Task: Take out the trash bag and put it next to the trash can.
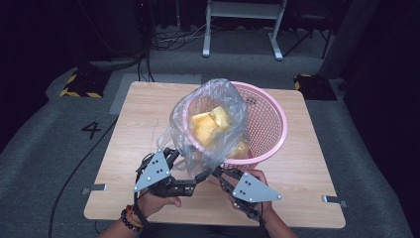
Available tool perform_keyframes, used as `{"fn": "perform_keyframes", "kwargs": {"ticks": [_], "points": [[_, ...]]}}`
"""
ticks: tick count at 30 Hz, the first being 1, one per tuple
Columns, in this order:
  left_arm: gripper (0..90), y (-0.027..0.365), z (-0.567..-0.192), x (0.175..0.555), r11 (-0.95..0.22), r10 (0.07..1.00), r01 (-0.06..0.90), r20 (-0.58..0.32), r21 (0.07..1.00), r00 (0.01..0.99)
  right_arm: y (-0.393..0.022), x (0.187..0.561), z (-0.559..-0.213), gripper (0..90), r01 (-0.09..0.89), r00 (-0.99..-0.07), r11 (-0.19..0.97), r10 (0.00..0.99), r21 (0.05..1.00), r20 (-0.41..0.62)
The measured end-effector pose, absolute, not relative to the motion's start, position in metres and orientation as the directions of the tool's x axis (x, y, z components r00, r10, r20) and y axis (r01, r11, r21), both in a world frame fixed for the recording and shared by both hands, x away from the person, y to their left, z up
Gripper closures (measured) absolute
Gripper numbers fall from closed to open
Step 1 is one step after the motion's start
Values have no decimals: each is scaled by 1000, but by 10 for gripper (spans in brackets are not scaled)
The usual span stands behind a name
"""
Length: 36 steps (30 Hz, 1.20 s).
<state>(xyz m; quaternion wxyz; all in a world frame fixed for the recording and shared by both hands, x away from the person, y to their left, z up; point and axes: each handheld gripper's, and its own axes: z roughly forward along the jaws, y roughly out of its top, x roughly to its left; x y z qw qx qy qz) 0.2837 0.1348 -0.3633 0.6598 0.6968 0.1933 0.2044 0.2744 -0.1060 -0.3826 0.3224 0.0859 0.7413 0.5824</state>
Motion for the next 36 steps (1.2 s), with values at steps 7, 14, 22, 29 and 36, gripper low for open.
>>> {"fn": "perform_keyframes", "kwargs": {"ticks": [7, 14, 22, 29, 36], "points": [[225, 142, -362, 290, -40, 615, 25, 5, 999, 789, -103, 274, -388, 900, -253, -774, 349, 487, 902, -405], [184, 144, -360, 295, -35, 622, 49, -16, 998, 783, -94, 271, -390, 900, -289, -745, 415, 468, 863, -475], [175, 142, -361, 293, -62, 621, 52, -2, 997, 784, -86, 276, -392, 900, -287, -756, 440, 442, 851, -484], [241, 139, -361, 294, -122, 629, 51, 38, 991, 776, -77, 274, -394, 896, -317, -731, 483, 424, 816, -534], [835, 138, -361, 291, -230, 592, -11, 149, 973, 792, -86, 276, -400, 801, -287, -737, 457, 456, 842, -499]]}}
